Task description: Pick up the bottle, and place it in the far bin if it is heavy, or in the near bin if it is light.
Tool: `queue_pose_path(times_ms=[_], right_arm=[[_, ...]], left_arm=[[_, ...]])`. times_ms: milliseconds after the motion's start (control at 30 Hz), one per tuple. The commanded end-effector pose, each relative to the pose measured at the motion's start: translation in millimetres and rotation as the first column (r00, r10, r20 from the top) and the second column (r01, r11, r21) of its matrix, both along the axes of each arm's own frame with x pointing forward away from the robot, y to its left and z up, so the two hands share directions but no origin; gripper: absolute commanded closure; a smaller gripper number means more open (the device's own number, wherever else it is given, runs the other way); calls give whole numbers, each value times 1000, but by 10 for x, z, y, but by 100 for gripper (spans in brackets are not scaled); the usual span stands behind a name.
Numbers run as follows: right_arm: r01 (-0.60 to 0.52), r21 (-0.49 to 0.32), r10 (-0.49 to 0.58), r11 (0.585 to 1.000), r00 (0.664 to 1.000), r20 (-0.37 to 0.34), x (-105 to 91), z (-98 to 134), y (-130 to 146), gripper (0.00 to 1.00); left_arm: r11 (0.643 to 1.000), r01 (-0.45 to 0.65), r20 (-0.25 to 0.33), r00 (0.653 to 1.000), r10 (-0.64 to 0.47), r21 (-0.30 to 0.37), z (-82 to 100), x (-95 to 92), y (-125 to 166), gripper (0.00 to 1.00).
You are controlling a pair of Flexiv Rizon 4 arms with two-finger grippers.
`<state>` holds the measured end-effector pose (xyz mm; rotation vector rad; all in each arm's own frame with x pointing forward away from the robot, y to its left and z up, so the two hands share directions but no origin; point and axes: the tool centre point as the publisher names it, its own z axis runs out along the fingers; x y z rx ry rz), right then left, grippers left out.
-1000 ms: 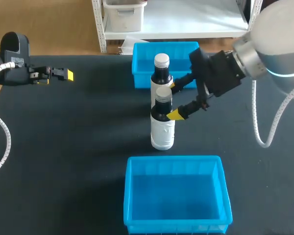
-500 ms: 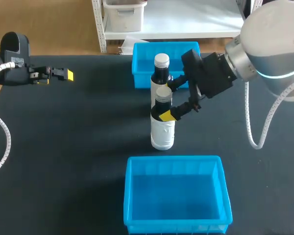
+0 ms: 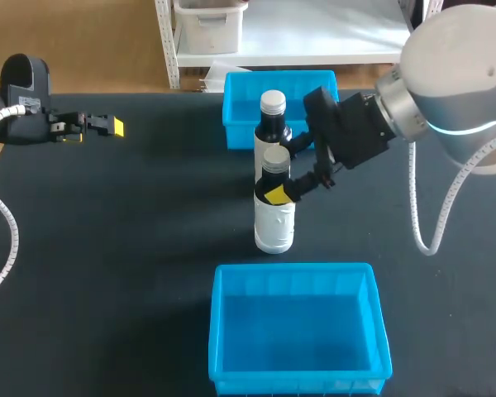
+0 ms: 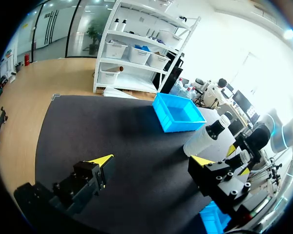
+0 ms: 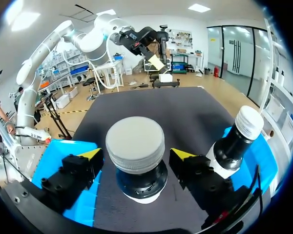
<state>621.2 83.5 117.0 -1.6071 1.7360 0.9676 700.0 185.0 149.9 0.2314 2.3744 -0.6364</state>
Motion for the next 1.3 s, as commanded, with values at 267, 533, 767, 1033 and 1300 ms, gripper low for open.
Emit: queue_pose_path(times_ms=[267,533,767,1033,1300], right_arm=[[-4,12,3,1000,1000,1,22,-7,22,33],[-4,16,4,1000,1000,4,22,0,25,57],[-2,19,2,1000,1000,7,19,19,12,95],[14,28,-15,1000,999,37,31,193,-80,100],[38,24,-40,999,997,70,62,384,-201,100]], left_arm=[[1000,0,0,1000,0,0,0,0,0,0],[1000,0,0,1000,0,0,0,0,0,0],[1000,0,0,1000,0,0,0,0,0,0],[1000,0,0,1000,0,0,0,0,0,0],[1000,0,0,1000,0,0,0,0,0,0]])
